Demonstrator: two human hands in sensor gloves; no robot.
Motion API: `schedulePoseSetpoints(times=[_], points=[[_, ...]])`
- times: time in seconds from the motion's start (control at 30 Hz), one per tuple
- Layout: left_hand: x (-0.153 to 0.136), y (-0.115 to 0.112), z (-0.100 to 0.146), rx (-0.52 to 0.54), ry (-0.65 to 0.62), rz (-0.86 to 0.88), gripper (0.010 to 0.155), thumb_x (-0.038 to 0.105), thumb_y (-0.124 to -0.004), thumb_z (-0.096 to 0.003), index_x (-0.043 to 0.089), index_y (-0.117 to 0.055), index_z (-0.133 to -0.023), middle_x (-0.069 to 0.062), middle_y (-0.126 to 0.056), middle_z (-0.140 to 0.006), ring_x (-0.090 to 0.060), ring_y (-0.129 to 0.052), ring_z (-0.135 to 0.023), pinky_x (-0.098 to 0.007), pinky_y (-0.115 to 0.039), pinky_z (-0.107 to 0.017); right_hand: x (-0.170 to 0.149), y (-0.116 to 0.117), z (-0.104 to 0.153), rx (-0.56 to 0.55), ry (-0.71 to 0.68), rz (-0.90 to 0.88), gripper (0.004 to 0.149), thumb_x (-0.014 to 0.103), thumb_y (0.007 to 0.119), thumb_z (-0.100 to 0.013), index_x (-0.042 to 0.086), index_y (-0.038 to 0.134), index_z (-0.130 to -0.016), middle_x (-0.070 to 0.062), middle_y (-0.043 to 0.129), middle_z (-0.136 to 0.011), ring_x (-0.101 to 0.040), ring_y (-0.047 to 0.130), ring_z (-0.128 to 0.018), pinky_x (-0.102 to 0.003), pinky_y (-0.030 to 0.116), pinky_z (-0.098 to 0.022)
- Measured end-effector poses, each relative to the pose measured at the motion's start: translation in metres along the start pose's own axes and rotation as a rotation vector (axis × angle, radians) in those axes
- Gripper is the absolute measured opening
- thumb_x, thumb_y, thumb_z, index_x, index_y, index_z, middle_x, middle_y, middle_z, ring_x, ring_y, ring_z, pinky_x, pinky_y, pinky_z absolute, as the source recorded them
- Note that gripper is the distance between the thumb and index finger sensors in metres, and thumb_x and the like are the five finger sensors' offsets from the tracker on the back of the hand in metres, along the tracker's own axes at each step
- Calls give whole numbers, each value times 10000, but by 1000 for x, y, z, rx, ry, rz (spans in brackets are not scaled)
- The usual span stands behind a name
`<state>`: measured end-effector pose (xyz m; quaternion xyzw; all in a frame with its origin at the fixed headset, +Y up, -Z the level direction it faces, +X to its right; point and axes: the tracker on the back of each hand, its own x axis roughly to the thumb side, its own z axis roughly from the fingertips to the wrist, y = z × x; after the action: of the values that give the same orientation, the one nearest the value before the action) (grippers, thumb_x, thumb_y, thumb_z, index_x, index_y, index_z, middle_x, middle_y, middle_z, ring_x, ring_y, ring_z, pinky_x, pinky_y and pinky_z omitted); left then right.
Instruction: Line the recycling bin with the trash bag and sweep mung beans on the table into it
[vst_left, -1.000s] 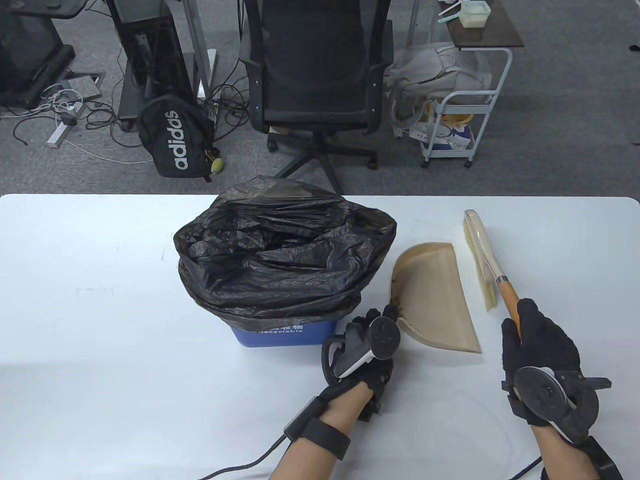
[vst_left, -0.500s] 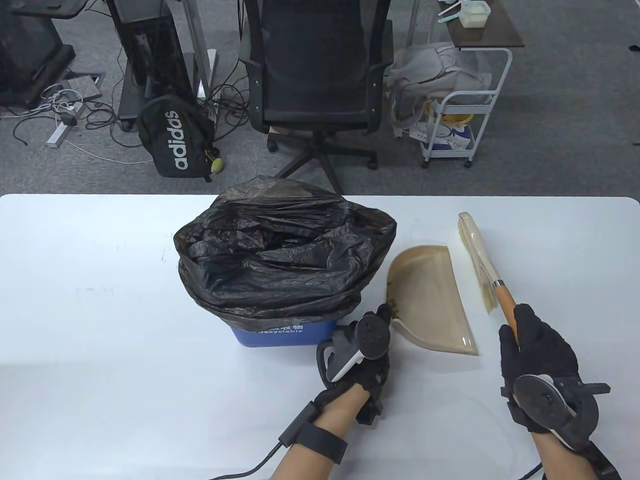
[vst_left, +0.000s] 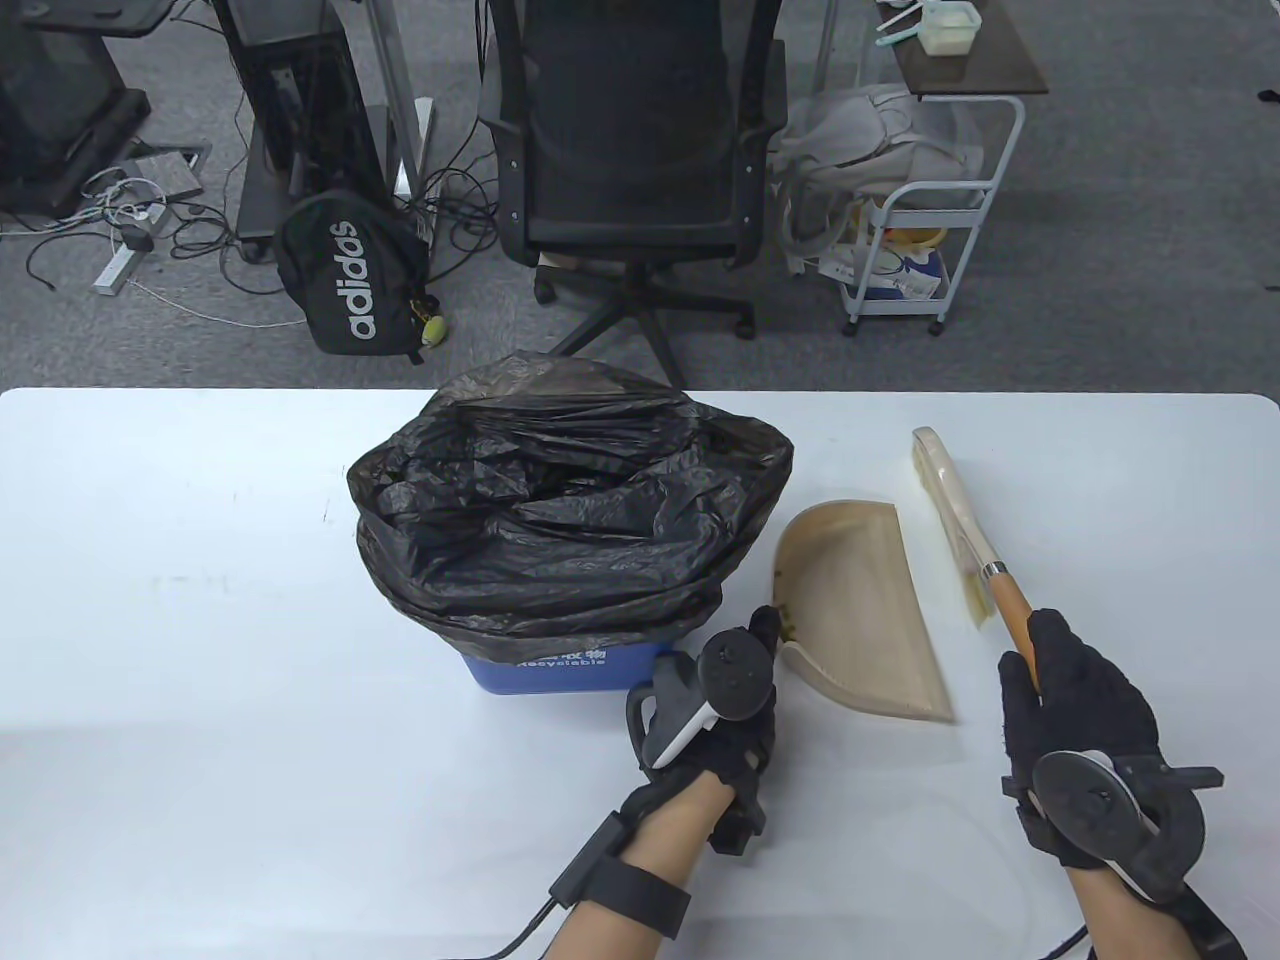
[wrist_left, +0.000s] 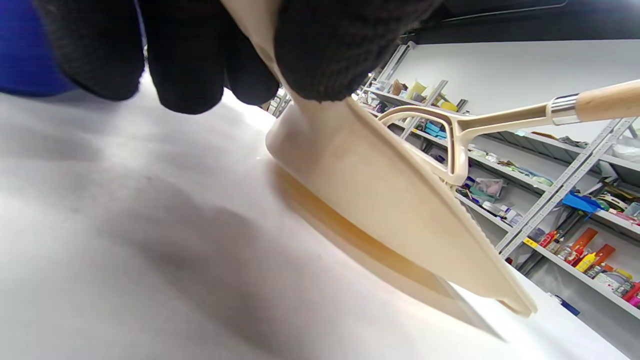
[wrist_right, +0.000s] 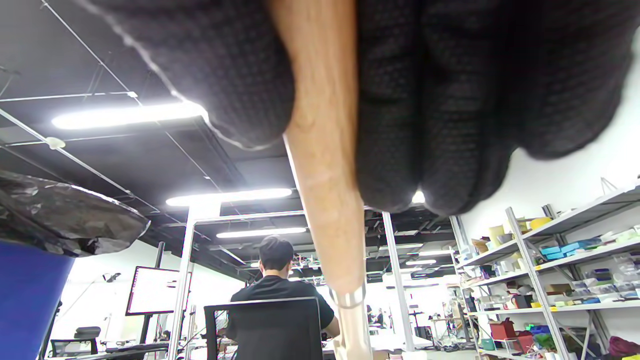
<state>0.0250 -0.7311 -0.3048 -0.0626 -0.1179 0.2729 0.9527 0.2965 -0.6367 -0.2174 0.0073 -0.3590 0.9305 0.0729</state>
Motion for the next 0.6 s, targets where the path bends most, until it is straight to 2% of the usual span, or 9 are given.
schedulePoseSetpoints(times=[0.17, 0.6], points=[[6, 10, 15, 16, -33, -24, 720, 123, -844, -485, 144, -515, -1125, -286, -759, -1077, -610, -823, -898, -740, -756, -575, -3, -1, 0, -2, 18, -8, 535, 302, 856, -473, -40, 865, -884, -284, 1018, -664, -483, 1064, -550, -600, 871, -394], [12, 48, 60, 66, -107, 48, 720, 119, -851, -482, 128, -524, -1124, -290, -773, -1064, -597, -844, -885, -741, -760, -569, -13, -5, 0, -6, 63, -36, 534, 305, 854, -475, -40, 864, -883, -283, 1018, -665, -483, 1064, -550, -598, 871, -394]])
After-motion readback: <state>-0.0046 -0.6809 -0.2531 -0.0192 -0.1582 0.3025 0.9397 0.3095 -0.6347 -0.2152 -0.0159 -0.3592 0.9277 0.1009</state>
